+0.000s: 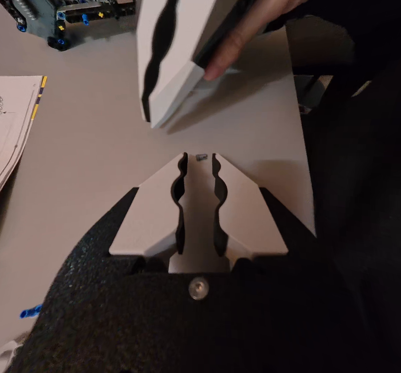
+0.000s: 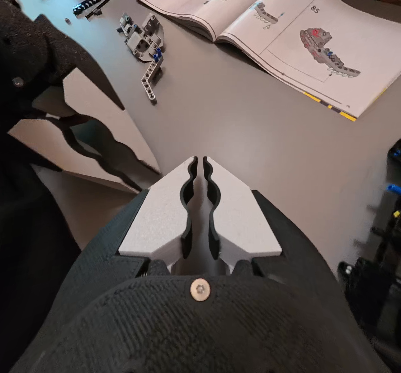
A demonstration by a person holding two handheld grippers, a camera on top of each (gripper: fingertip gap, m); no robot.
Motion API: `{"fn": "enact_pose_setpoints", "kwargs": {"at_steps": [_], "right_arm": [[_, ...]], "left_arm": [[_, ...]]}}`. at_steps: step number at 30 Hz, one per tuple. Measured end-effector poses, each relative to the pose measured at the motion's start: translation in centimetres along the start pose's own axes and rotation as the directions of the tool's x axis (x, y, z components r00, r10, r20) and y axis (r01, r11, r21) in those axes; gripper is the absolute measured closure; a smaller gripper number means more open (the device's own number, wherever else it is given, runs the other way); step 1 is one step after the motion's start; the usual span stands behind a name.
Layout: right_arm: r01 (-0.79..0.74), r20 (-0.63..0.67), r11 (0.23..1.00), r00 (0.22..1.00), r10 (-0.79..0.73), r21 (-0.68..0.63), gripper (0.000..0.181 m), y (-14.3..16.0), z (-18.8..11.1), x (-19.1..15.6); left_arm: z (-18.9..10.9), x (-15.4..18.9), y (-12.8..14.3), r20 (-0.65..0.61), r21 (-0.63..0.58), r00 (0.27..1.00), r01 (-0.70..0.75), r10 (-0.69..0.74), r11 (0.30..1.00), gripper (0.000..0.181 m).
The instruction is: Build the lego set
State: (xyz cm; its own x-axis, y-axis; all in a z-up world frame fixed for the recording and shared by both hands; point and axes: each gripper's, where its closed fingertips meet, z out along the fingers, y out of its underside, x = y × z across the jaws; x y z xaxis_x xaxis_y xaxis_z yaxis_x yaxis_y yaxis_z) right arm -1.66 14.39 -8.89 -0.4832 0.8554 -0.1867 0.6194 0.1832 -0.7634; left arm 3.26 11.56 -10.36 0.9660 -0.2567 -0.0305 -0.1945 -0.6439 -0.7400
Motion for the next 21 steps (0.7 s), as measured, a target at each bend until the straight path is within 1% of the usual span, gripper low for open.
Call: {"fn": "enact_pose_setpoints", "kwargs": {"at_steps": [3,5,7,9,10,14,17,19,21], "right_arm": [[0.001,0.006,0.999,1.000,-0.001,-0.050,0.174,1.8,-0.5,-0.7],[0.012,0.027,0.998,1.000,-0.010,-0.069,0.172,2.7,-0.8,-1.5],[0.022,0.079,0.995,0.997,-0.014,-0.102,0.170,3.6,-1.1,-2.7],[0.044,0.105,0.991,0.994,-0.031,-0.125,0.166,4.1,-1.3,-3.4],[0.054,0.114,0.990,0.993,-0.039,-0.129,0.165,4.2,-1.4,-3.7],[0.066,0.160,0.988,0.986,-0.044,-0.137,0.160,4.4,-1.1,-5.0],[0.044,0.151,0.991,0.988,-0.025,-0.124,0.160,4.3,-1.0,-5.1],[0.034,0.148,0.993,0.989,-0.017,-0.113,0.160,4.2,-0.9,-5.2],[0.027,0.143,0.994,0.990,-0.012,-0.105,0.159,4.2,-0.8,-5.3]], "left_arm": [[0.4,0.1,0.2,-0.021,-0.007,0.999,-0.026,0.026,1.000,0.164],[0.2,-0.2,0.4,-0.020,-0.023,0.996,-0.089,0.088,0.996,0.165],[-0.4,-0.4,-0.1,-0.042,0.002,0.988,-0.149,0.149,0.989,0.165],[-0.8,0.0,-0.6,-0.124,0.059,0.967,-0.217,0.223,0.974,0.167],[-0.9,0.1,-0.7,-0.158,0.066,0.953,-0.251,0.259,0.966,0.167],[-0.4,-0.8,-0.2,-0.226,0.037,0.891,-0.397,0.395,0.917,0.167],[0.1,-0.5,0.4,-0.324,0.029,0.849,-0.433,0.418,0.901,0.168],[0.4,0.0,0.7,-0.365,0.031,0.825,-0.453,0.432,0.891,0.169],[0.4,0.4,0.6,-0.385,0.039,0.817,-0.450,0.429,0.892,0.175]]}}
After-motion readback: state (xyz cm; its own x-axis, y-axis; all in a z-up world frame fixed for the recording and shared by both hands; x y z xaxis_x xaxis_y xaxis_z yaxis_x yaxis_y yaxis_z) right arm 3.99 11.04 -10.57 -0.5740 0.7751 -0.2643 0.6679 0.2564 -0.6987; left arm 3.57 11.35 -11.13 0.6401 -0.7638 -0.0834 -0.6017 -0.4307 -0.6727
